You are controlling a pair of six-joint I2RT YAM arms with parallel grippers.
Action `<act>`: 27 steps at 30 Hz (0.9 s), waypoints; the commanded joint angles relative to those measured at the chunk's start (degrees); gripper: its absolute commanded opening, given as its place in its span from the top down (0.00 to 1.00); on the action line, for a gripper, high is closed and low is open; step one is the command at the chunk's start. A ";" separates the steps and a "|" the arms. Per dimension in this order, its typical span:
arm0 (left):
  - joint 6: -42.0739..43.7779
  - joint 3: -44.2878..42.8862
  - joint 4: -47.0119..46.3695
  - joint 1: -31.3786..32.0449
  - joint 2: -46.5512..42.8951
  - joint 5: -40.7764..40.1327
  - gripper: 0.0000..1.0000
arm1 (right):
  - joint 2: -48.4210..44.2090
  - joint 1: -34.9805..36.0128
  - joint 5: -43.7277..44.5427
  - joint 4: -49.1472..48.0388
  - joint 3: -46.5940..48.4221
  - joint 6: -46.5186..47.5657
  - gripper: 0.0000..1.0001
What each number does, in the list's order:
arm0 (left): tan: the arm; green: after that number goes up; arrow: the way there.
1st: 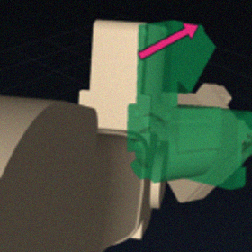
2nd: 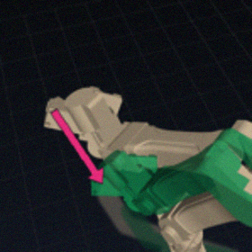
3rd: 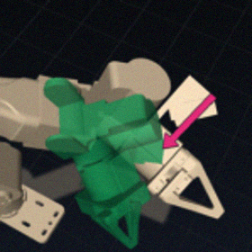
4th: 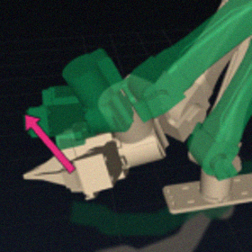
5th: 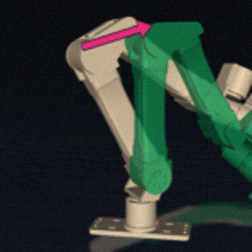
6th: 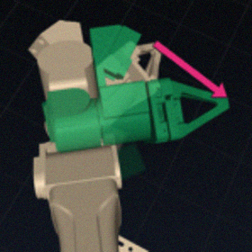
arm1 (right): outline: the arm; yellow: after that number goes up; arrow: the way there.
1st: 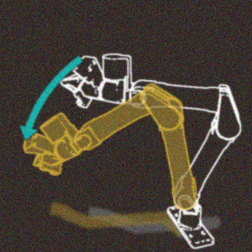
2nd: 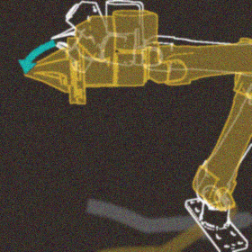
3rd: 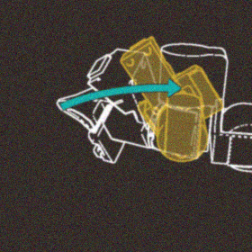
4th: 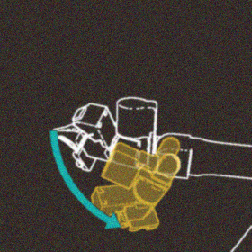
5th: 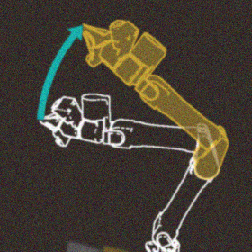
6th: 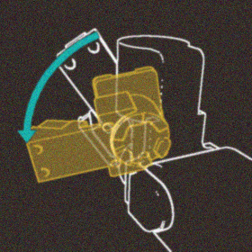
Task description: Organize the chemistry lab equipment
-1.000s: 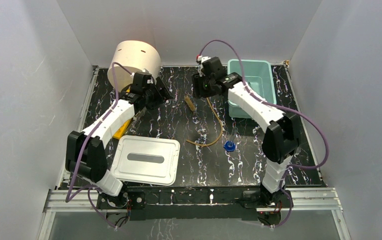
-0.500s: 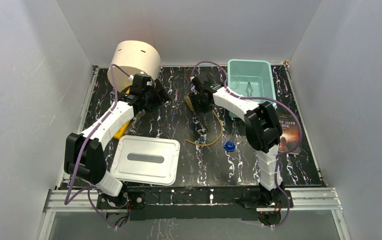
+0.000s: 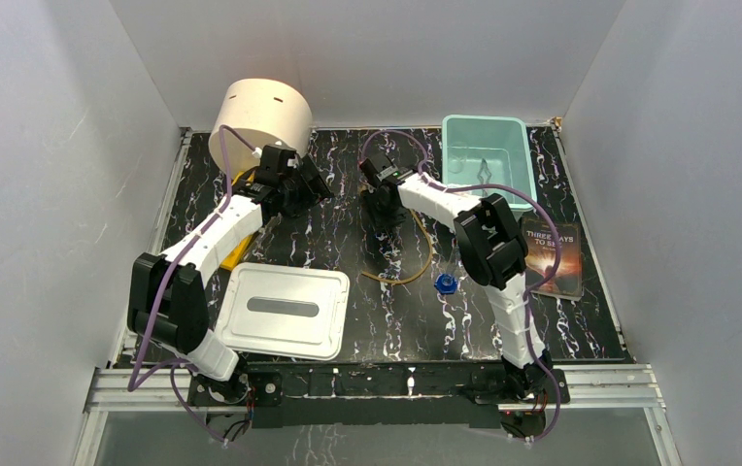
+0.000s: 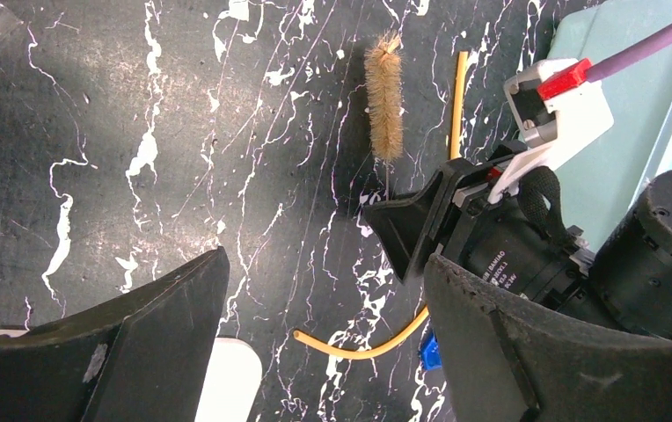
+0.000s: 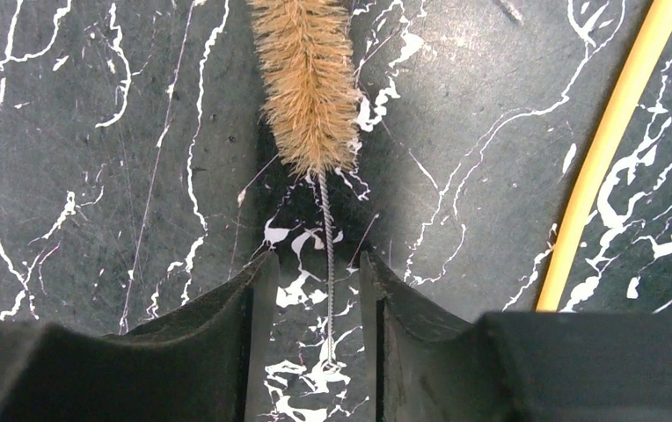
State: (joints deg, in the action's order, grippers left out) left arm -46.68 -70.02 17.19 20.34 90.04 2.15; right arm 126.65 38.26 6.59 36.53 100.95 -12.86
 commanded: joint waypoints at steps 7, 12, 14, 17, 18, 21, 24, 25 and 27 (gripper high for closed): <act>2.51 -3.11 1.44 -0.21 -0.22 -1.36 0.19 | 3.70 0.05 2.72 -0.43 4.70 0.31 0.62; 2.51 -2.91 1.44 -0.19 -0.29 -1.36 0.19 | 4.85 -0.03 5.40 -1.04 4.65 0.31 0.64; 2.61 -3.14 1.43 -0.21 -0.18 -1.36 0.19 | 5.41 0.01 5.26 -1.04 4.78 0.31 0.66; 2.82 -3.37 1.70 -0.21 -0.02 -3.13 0.19 | 6.20 -0.01 5.10 -0.51 5.30 0.30 0.76; 2.77 -3.35 1.65 -0.20 -0.08 -3.26 0.19 | 6.30 0.04 5.22 -0.43 5.31 0.33 0.81; 2.78 -3.20 1.67 -0.17 -0.21 -3.29 0.19 | 5.84 0.05 5.89 -0.70 5.29 0.23 0.95; 3.04 -3.28 1.91 -0.21 -0.43 -3.82 0.19 | 4.39 0.00 5.87 -1.18 5.46 0.77 1.00; 3.49 -3.77 2.40 -0.23 -0.66 -4.58 0.19 | 3.71 0.05 5.27 -1.17 5.63 1.23 1.00; 5.39 -5.04 2.92 -0.26 -1.74 -7.38 0.20 | 2.07 -0.09 3.65 -0.52 6.48 1.96 1.00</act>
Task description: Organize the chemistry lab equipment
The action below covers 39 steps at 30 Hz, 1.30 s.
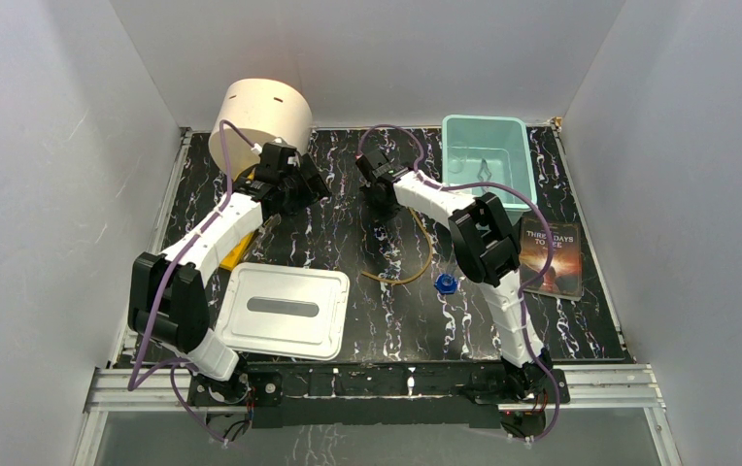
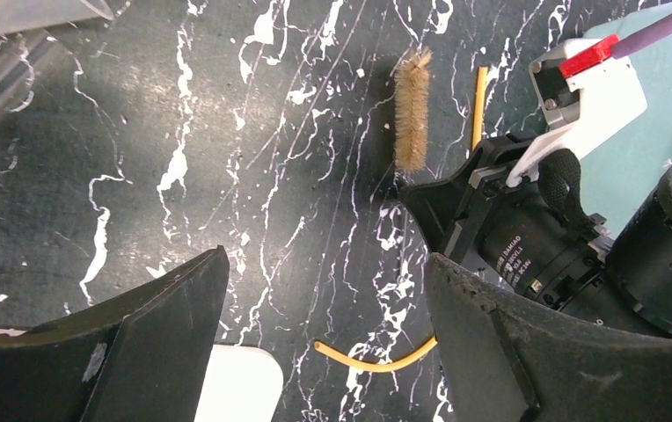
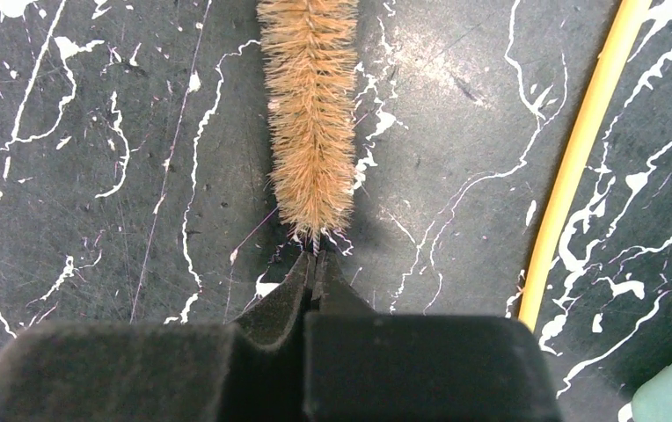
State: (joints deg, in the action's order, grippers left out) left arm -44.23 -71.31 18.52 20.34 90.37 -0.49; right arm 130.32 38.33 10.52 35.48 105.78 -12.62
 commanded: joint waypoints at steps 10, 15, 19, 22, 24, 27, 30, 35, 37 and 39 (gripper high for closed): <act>9.47 -7.90 2.00 -0.26 -6.21 -10.93 0.18 | -16.51 -1.08 -3.66 -6.33 -2.05 1.98 1.00; 9.25 -6.41 0.81 -0.27 -7.85 -10.71 0.18 | -25.50 -3.74 1.26 -10.27 -6.45 1.55 1.00; 8.55 -5.95 0.18 -0.29 -7.94 -10.00 0.18 | -32.58 -6.59 6.84 -13.54 -11.27 1.80 1.00; 8.37 -6.08 -0.27 -0.21 -7.39 -8.93 0.18 | -37.65 -8.16 11.96 -16.77 -15.10 3.13 1.00; 8.23 -6.38 -0.39 -0.20 -7.00 -8.50 0.18 | -40.52 -9.15 15.78 -18.31 -17.60 3.78 1.00; 7.77 -6.30 -0.88 -0.22 -6.80 -7.60 0.18 | -43.75 -11.73 19.15 -19.39 -20.41 3.89 1.00; 7.29 -6.03 -1.10 -0.21 -6.70 -6.84 0.18 | -45.16 -14.75 18.48 -18.81 -22.29 3.10 1.00; 6.96 -5.84 -1.23 -0.20 -6.78 -6.28 0.18 | -44.33 -18.46 15.77 -17.34 -23.77 1.61 1.00; 6.96 -5.78 -1.25 -0.21 -6.87 -6.11 0.18 | -42.93 -20.59 10.87 -17.33 -23.52 1.56 1.00; 6.90 -5.73 -1.21 -0.21 -6.87 -5.82 0.18 | -40.45 -23.49 2.18 -16.03 -21.25 2.06 1.00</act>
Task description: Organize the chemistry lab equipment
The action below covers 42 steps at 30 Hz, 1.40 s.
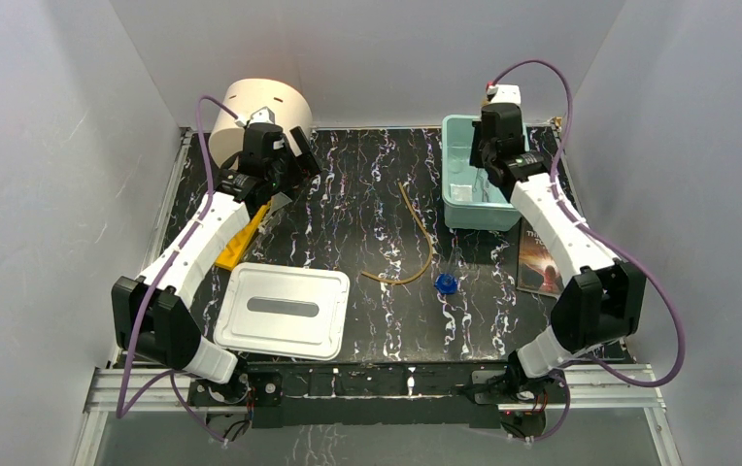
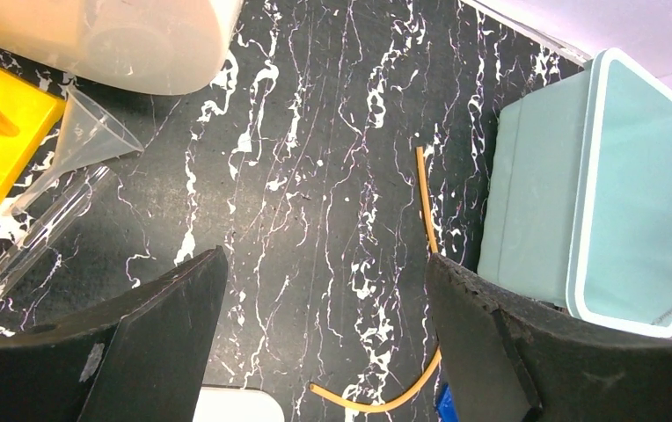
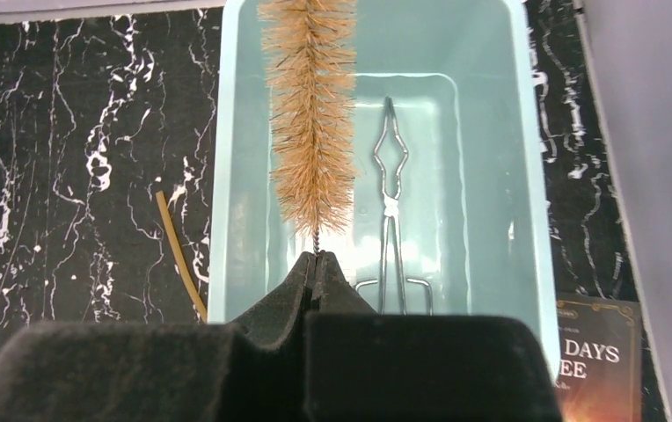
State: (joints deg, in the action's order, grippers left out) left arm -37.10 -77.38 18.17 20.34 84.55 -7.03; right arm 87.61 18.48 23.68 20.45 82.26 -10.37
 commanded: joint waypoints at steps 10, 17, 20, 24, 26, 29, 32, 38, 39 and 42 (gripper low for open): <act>-1.48 1.41 -1.41 -0.24 -1.05 3.12 0.18 | 10.43 -5.21 -17.22 -2.39 2.49 -0.78 1.00; -2.13 2.39 -1.36 -0.22 -0.67 4.34 0.18 | 15.99 -5.35 -18.20 -1.87 1.85 -3.41 1.00; -2.36 2.41 -1.32 -0.28 -0.15 5.02 0.18 | 18.95 -5.66 -19.29 -1.17 2.40 -4.26 1.00; -2.62 2.58 -1.30 -0.22 0.00 5.27 0.18 | 21.78 -5.74 -23.30 0.60 3.40 -3.52 1.00; -2.69 2.70 -1.18 -0.22 -0.22 4.83 0.17 | 21.54 -5.74 -23.18 -0.62 2.18 -3.87 1.00; -2.89 3.14 -1.16 -0.26 -0.65 3.54 0.16 | 21.89 -5.74 -22.88 -0.81 1.94 -4.38 0.96; -2.76 3.12 -1.13 -0.23 -0.88 3.26 0.16 | 22.18 -5.74 -22.66 0.57 2.99 -4.57 0.85; -2.01 3.04 -1.26 -0.22 -0.64 3.73 0.16 | 20.10 -5.74 -18.24 4.04 6.26 -4.51 0.61; -1.90 3.03 -1.28 -0.23 -0.62 3.78 0.16 | 19.32 -5.78 -17.71 4.30 6.99 -4.42 0.59; -1.77 3.10 -1.41 -0.22 -0.53 3.99 0.16 | 16.75 -5.74 -17.06 5.24 8.84 -4.14 0.58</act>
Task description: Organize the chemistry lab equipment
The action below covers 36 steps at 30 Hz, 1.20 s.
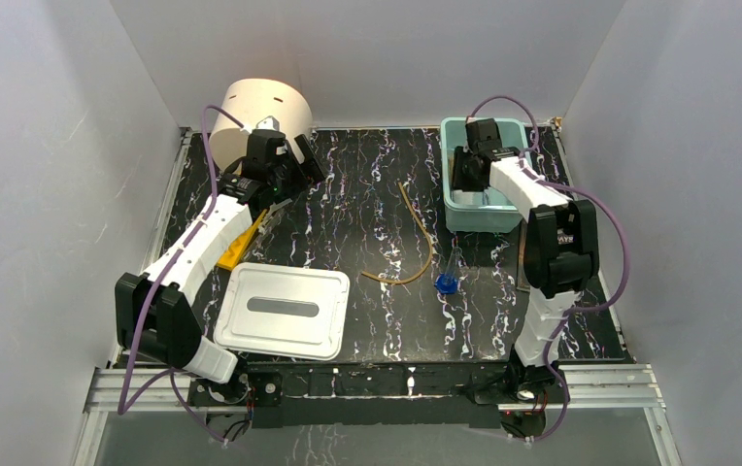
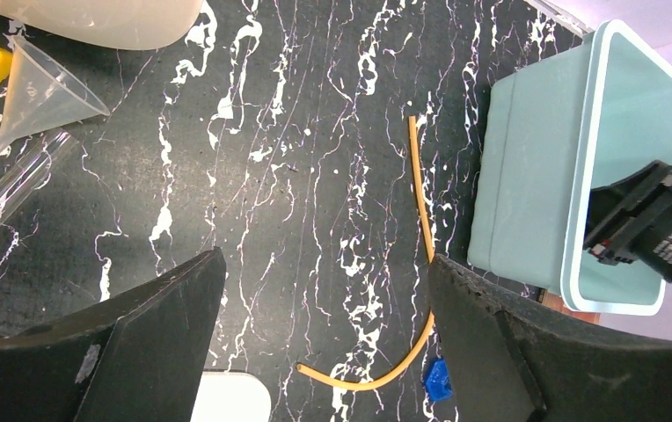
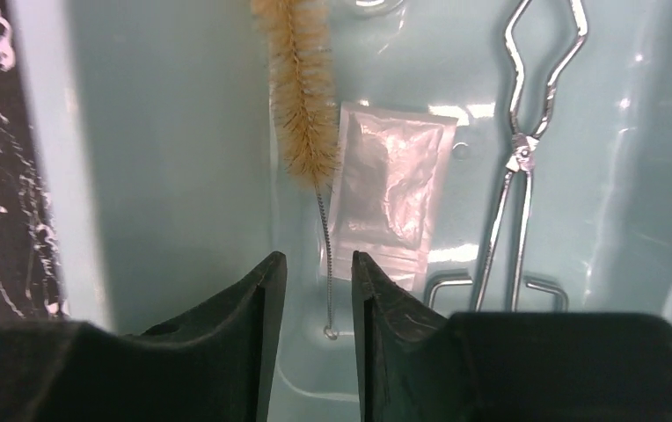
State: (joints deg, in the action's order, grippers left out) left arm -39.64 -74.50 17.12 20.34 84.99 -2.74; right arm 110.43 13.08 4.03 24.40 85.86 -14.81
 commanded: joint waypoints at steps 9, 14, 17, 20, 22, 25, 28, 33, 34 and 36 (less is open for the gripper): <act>1.41 -0.10 -0.16 -0.20 -0.12 -0.52 0.16 | -16.31 9.57 15.18 -0.23 6.05 4.87 0.54; 0.89 -0.33 1.20 -0.28 0.53 -2.33 0.15 | -17.68 15.28 15.60 0.49 4.81 4.20 0.50; -0.55 -0.10 2.67 -0.38 1.17 -3.69 0.14 | -17.20 18.68 15.18 1.46 3.32 3.70 0.49; -0.94 0.31 2.33 -0.56 1.32 -2.48 0.14 | -15.90 21.60 15.77 3.85 1.91 3.30 0.47; -1.03 0.46 2.01 -0.52 1.32 -1.91 0.14 | -15.32 22.75 14.85 4.92 0.59 3.08 0.46; -0.85 0.33 2.02 -0.53 1.25 -1.55 0.14 | -15.05 23.91 13.99 5.53 -1.18 2.26 0.43; -0.79 0.54 1.97 -0.55 1.36 -1.47 0.14 | -14.45 24.37 14.33 7.30 -2.45 -0.10 0.39; -1.47 0.38 1.76 -0.58 2.31 0.01 0.14 | -13.37 24.45 15.66 9.86 -7.14 -5.30 0.36; -1.49 0.27 1.75 -0.52 2.55 0.24 0.14 | -13.10 24.46 15.68 10.36 -8.03 -6.37 0.35; -1.65 0.07 1.74 -0.61 2.85 0.54 0.14 | -12.17 24.47 15.61 11.66 -9.23 -8.19 0.35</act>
State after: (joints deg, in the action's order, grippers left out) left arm -40.93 -74.39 18.46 20.03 87.05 -3.46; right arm 97.06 37.56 18.13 33.21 78.63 -17.65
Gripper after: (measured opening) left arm 0.858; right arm 0.647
